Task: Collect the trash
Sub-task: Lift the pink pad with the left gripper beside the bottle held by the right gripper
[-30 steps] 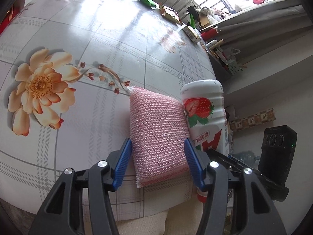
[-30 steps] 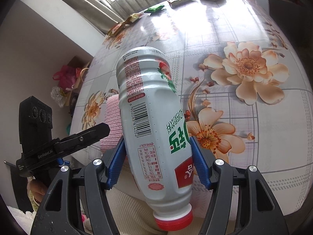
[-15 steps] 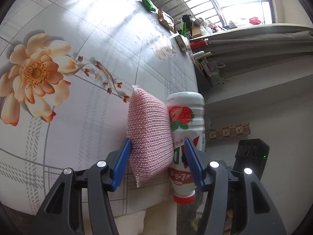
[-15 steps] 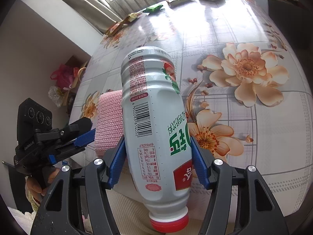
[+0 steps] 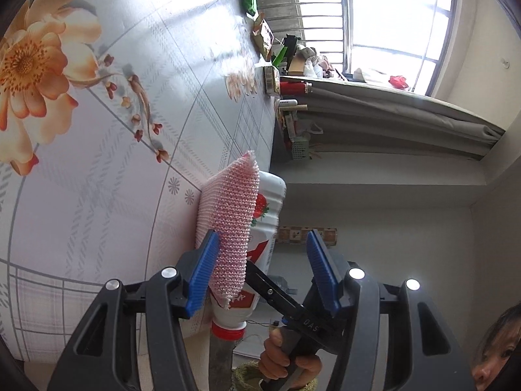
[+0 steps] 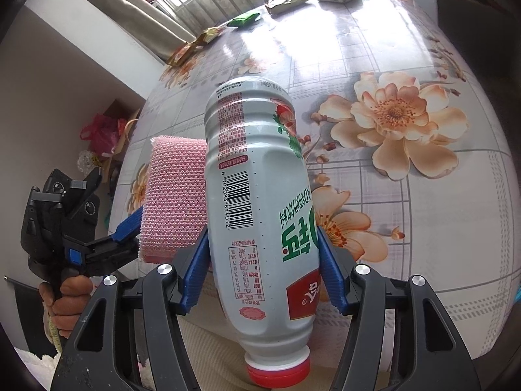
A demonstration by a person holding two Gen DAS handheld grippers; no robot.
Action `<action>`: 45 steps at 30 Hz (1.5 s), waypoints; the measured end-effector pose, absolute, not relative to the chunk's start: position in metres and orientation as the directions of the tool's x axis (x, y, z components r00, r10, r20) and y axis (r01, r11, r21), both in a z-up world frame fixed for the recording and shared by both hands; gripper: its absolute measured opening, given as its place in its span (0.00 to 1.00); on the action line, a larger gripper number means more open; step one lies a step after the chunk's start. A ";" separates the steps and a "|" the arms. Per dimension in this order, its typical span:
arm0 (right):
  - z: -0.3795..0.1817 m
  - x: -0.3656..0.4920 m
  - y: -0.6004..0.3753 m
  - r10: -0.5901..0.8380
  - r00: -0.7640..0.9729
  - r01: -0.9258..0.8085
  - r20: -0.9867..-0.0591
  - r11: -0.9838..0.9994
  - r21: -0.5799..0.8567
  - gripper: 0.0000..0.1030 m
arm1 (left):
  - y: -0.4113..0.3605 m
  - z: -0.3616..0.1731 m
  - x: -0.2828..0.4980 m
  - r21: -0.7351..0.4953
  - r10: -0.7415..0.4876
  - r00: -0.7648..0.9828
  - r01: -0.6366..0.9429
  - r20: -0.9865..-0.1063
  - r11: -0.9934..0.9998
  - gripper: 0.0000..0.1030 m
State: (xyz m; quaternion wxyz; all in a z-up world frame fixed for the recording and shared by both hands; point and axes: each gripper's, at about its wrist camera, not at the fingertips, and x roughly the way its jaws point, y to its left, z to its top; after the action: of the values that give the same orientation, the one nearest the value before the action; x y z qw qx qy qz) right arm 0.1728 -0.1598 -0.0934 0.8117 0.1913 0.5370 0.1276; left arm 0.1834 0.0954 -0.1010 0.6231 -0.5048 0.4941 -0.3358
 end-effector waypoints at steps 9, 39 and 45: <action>-0.092 0.167 -0.169 0.405 0.404 0.012 -0.820 0.894 0.447 0.55 | 0.084 -0.111 0.188 -0.986 -0.956 0.263 -0.129 -0.133 0.102 0.52; -0.091 0.147 -0.192 0.434 0.410 0.021 -0.802 0.875 0.484 0.54 | 0.047 -0.101 0.186 -0.950 -0.912 0.265 -0.092 -0.313 0.300 0.57; -0.089 0.146 -0.188 0.418 0.413 0.005 -0.809 0.887 0.461 0.54 | 0.039 -0.080 0.187 -0.883 -0.849 0.275 0.002 -0.450 0.469 0.66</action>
State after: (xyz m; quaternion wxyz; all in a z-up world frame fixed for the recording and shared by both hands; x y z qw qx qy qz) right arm 0.1457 -0.1878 -0.0888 0.8163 0.2010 0.5266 0.1266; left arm 0.1871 0.0392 -0.0799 0.6846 -0.4109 0.5156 -0.3109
